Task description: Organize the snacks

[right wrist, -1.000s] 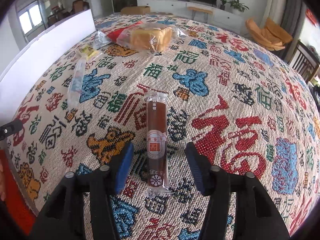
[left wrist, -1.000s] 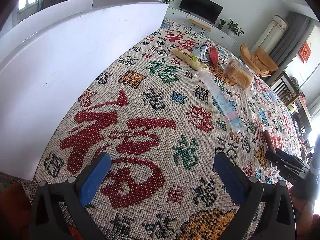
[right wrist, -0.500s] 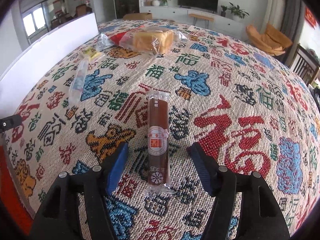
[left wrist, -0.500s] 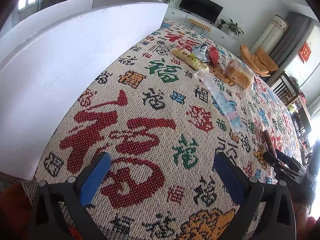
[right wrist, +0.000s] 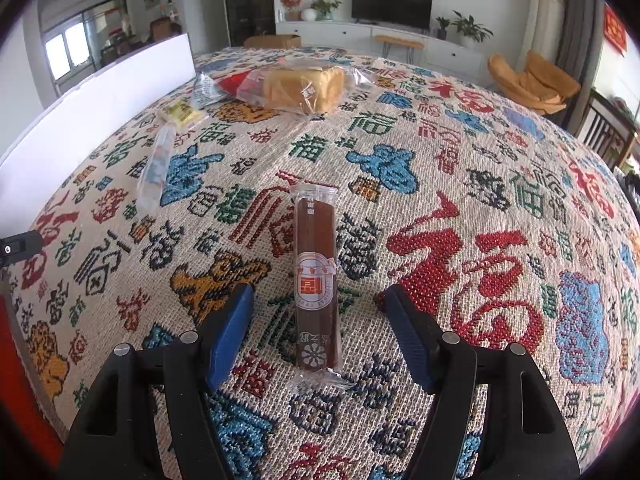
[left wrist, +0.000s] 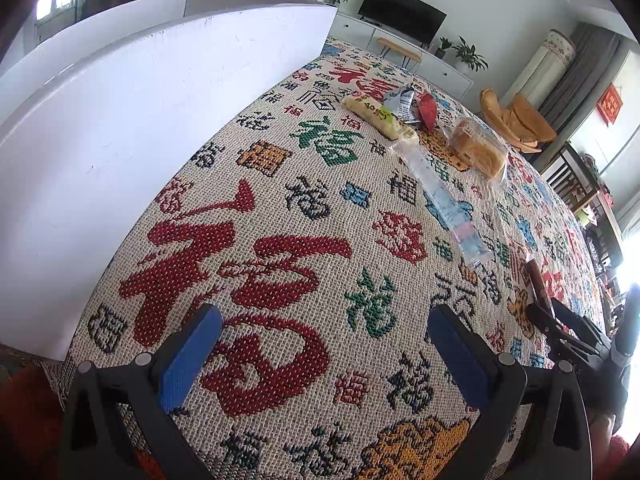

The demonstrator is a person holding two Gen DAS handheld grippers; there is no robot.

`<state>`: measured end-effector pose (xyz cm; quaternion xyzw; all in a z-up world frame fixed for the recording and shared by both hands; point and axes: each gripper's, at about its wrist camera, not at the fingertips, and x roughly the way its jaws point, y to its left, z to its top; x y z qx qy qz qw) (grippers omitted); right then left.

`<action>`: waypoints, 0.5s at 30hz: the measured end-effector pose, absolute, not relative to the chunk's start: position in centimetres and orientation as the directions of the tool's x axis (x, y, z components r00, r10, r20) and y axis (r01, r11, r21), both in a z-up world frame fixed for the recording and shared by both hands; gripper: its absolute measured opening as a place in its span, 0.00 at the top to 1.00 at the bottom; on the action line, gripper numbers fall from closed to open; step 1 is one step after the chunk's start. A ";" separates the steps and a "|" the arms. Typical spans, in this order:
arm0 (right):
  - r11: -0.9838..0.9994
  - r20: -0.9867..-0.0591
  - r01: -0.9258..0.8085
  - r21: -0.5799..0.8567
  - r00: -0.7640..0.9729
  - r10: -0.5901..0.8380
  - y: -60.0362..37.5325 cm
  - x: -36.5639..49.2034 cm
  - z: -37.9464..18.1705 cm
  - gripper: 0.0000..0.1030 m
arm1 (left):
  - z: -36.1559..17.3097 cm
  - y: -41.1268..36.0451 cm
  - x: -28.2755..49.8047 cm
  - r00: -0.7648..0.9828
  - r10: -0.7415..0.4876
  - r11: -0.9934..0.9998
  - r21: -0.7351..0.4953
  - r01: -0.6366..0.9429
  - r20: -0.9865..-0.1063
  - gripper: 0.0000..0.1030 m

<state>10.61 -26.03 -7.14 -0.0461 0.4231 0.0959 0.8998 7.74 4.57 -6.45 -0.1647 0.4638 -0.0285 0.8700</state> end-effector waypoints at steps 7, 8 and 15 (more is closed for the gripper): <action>0.977 -0.770 -0.211 -0.002 0.624 0.133 -26.0 10.6 -7.2 0.29 | -6.4 4.6 7.8 0.568 -0.204 0.944 -0.315 -0.103 -0.797 0.01; 0.977 -0.770 -0.211 -0.002 0.624 0.133 -26.0 10.6 -7.2 0.29 | -6.4 4.6 7.8 0.568 -0.204 0.944 -0.315 -0.103 -0.797 0.01; 0.977 -0.770 -0.211 -0.003 0.624 0.133 -26.0 10.6 -7.2 0.29 | -6.4 4.6 7.8 0.568 -0.204 0.944 -0.314 -0.103 -0.797 0.01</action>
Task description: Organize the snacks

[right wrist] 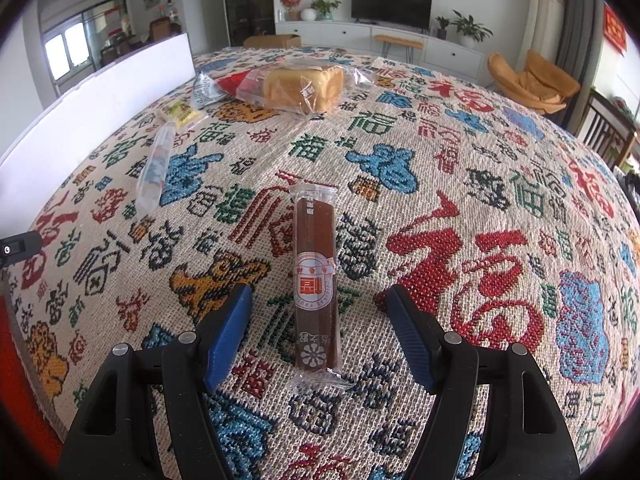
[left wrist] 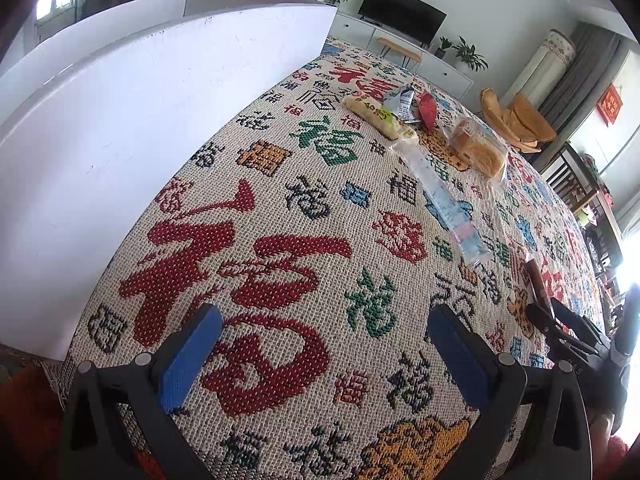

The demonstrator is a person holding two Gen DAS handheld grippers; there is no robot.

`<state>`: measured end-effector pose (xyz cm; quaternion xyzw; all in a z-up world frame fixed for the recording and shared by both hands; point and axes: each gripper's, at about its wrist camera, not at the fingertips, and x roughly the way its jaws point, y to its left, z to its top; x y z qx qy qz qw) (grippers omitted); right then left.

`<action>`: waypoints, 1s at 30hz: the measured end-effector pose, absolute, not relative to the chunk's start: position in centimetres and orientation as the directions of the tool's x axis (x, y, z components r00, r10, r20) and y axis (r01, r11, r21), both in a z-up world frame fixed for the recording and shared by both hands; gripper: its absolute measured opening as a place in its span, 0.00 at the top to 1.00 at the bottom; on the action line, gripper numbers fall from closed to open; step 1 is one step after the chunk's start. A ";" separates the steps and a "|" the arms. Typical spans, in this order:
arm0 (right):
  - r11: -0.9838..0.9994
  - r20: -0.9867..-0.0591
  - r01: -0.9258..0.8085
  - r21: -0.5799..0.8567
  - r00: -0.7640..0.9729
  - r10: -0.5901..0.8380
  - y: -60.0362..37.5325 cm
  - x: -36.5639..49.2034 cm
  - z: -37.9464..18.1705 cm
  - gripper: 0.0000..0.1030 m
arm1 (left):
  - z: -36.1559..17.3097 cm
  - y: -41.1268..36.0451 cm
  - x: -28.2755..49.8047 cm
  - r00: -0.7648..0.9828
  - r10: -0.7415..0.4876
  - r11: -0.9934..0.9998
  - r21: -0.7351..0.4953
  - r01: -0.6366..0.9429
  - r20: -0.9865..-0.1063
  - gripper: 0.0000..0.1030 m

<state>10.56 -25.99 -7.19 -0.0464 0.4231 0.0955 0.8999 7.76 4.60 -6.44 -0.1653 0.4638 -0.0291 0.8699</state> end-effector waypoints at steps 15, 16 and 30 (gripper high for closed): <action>0.978 -0.770 -0.211 -0.003 0.624 0.132 -26.0 10.5 -7.2 0.29 | -6.5 4.6 7.8 0.568 -0.205 0.944 -0.315 -0.102 -0.797 0.01; 0.978 -0.770 -0.211 -0.003 0.624 0.132 -26.0 10.5 -7.2 0.29 | -6.5 4.6 7.8 0.568 -0.205 0.943 -0.316 -0.102 -0.797 0.01; 0.978 -0.770 -0.210 -0.003 0.624 0.132 -26.0 10.5 -7.2 0.29 | -4.4 4.5 7.6 0.601 -0.377 0.881 -0.473 -0.002 -0.705 0.01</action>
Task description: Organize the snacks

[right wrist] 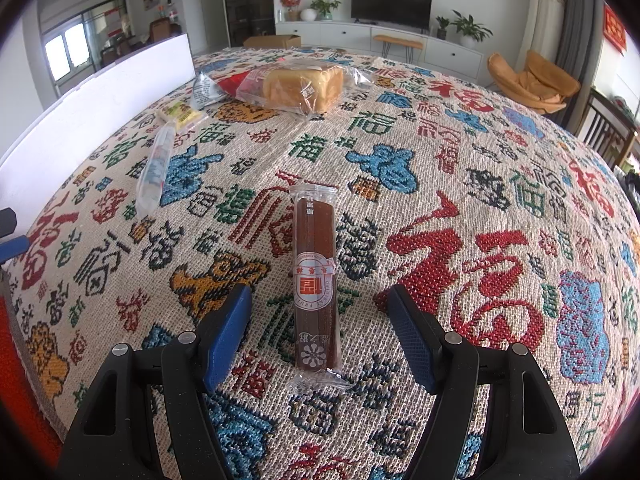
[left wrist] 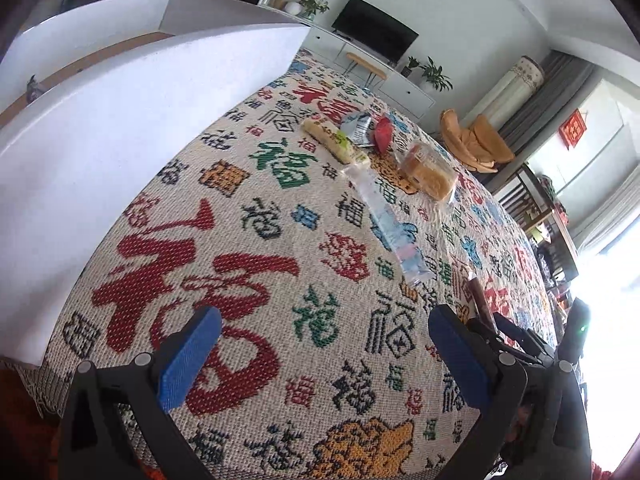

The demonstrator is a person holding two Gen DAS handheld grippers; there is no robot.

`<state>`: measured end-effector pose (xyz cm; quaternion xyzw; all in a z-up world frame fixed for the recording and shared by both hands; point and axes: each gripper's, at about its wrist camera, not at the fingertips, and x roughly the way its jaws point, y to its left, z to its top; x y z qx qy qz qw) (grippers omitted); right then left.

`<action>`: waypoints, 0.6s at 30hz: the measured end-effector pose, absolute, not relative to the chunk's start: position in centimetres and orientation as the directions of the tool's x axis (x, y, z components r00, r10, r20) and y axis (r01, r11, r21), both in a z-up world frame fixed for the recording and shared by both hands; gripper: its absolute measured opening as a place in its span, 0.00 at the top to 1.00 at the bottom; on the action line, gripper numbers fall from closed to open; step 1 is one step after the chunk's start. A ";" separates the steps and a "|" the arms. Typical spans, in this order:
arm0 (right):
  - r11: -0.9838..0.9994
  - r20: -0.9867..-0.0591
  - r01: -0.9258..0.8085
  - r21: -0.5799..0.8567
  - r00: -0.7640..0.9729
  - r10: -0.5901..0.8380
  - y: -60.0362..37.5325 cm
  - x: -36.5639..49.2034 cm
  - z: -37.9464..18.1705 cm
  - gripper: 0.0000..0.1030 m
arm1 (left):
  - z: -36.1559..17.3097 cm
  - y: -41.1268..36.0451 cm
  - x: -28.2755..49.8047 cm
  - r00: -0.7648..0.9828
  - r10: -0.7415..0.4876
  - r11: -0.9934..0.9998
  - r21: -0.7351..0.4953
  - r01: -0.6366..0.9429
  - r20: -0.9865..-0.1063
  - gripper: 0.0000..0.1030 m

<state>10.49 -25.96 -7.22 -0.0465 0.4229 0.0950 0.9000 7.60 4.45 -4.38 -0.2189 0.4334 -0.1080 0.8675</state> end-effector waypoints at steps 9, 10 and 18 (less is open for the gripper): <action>0.978 -0.770 -0.210 -0.003 0.624 0.132 -25.9 10.4 -7.2 0.29 | -3.2 -2.7 18.0 0.503 -0.267 0.941 -0.336 -0.049 -0.822 0.01; 0.978 -0.770 -0.210 -0.003 0.624 0.132 -25.9 10.4 -7.2 0.29 | -3.5 -3.6 19.0 0.492 -0.239 0.950 -0.307 -0.061 -0.837 0.02; 0.978 -0.770 -0.210 -0.003 0.625 0.131 -25.9 10.4 -7.2 0.29 | -6.2 -6.6 21.5 0.471 -0.063 0.994 -0.097 -0.049 -0.880 0.18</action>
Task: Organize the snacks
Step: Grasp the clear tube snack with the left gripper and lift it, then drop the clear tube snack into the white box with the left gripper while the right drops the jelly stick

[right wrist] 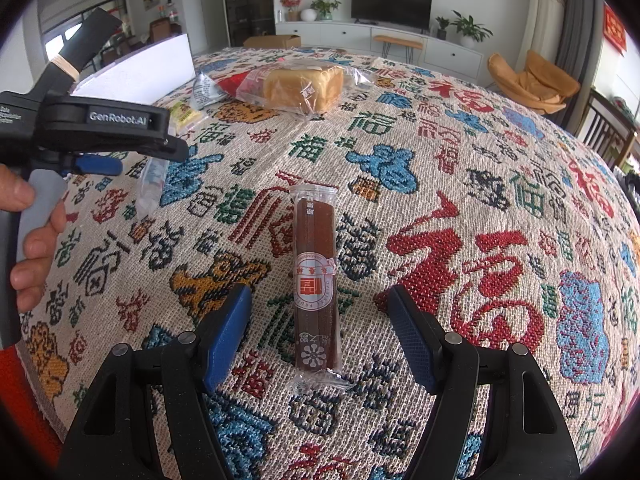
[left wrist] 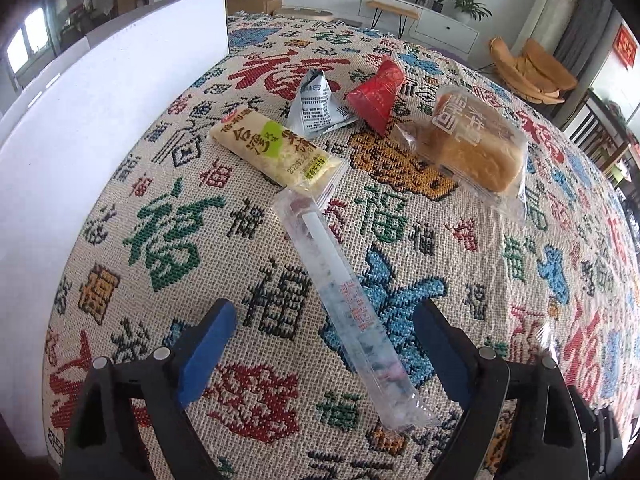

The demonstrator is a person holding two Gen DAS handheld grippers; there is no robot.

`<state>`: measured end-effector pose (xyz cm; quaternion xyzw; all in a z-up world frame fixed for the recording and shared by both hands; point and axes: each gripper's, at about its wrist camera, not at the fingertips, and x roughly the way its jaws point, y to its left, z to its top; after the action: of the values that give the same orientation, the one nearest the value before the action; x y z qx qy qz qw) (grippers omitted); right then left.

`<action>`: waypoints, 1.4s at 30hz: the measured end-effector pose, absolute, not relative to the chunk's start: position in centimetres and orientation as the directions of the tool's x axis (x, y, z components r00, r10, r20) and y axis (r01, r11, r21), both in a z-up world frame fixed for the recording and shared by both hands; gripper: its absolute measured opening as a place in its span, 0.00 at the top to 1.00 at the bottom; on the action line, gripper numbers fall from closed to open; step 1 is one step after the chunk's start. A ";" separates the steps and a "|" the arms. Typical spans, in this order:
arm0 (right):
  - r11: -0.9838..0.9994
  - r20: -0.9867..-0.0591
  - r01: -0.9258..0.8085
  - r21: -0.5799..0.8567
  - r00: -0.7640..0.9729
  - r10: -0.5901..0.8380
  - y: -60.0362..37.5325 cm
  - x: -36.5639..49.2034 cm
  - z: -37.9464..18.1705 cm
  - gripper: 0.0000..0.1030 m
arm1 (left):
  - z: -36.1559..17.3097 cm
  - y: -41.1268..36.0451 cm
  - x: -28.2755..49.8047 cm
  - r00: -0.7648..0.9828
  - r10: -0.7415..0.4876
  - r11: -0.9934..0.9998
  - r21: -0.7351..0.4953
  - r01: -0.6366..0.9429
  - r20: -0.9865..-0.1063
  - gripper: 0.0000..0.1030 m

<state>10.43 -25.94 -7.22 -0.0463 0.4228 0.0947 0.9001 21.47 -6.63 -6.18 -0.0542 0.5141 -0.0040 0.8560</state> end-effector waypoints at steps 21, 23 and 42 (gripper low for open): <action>0.964 -0.860 -0.255 0.075 0.473 0.192 -26.2 12.5 -6.2 0.25 | -1.1 2.3 8.6 0.567 -0.324 0.945 -0.291 0.151 -0.758 0.82; 0.961 -0.884 -0.258 0.100 0.420 0.205 -26.4 13.3 -5.5 0.26 | -0.3 3.1 7.5 0.585 -0.335 0.939 -0.312 0.144 -0.739 0.82; 0.957 -0.940 -0.281 0.068 0.303 0.156 -25.1 16.1 -5.1 0.82 | 2.5 9.4 3.6 0.673 -0.360 0.897 -0.437 0.060 -0.647 0.83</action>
<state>16.13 -25.09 -5.10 -0.0544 0.5745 0.1357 0.8054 3.62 9.38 2.51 -0.1938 0.3872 -0.1175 0.8937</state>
